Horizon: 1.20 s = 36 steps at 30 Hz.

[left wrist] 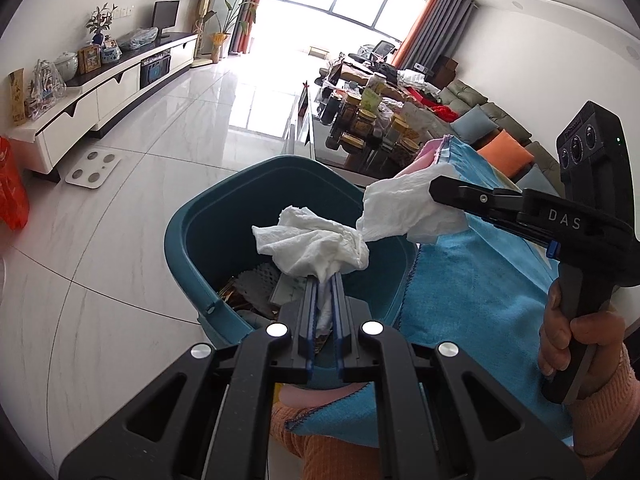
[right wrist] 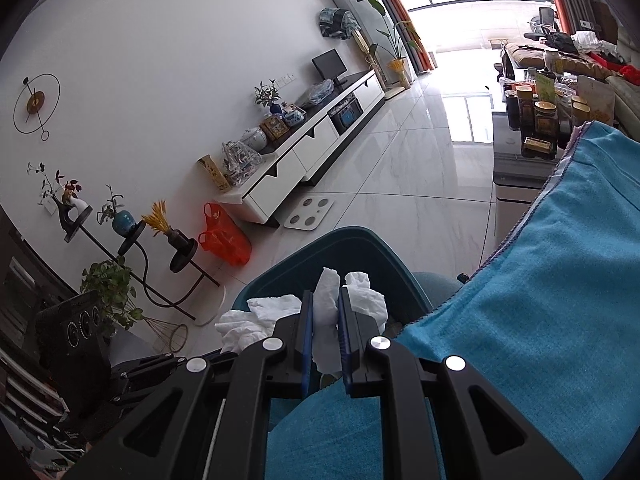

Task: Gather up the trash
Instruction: 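Open both tools to drop the tissues into the bin, then move both open tools back over the orange peels and foam net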

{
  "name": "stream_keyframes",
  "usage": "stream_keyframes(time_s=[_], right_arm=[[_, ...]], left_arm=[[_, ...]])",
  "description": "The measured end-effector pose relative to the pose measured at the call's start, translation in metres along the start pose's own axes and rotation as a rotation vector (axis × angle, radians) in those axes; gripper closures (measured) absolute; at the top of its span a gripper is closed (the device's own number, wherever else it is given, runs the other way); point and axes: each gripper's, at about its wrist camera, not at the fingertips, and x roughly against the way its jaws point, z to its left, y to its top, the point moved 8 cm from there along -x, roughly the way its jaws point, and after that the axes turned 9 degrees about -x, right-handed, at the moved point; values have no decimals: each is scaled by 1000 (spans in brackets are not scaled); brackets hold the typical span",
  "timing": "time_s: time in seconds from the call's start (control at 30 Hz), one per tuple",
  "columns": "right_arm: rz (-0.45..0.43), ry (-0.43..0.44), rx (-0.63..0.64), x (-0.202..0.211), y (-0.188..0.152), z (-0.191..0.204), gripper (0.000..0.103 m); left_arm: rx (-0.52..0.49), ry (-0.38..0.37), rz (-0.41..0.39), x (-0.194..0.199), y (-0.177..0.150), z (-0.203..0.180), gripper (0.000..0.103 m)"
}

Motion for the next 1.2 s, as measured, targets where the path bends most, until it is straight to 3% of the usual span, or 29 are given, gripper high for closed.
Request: stream_keyframes(time_s=[0.5,0.73,1.0,1.2], right_arm=[[26,-26,11,-8,-2,3,84],[6,-23,7,12,-3,-3,79],[-70,-52,48,77,-20,-14,65],[-162,-137,25,140,-41,-48,63]], left_arm=[[15,-3,26,-22,4,12,90],[-4,-42,-20,-10,12,-1,68],[-124,-146,-105,15,22,-63,44],[-256,-270,-112,12,21,-144,40]])
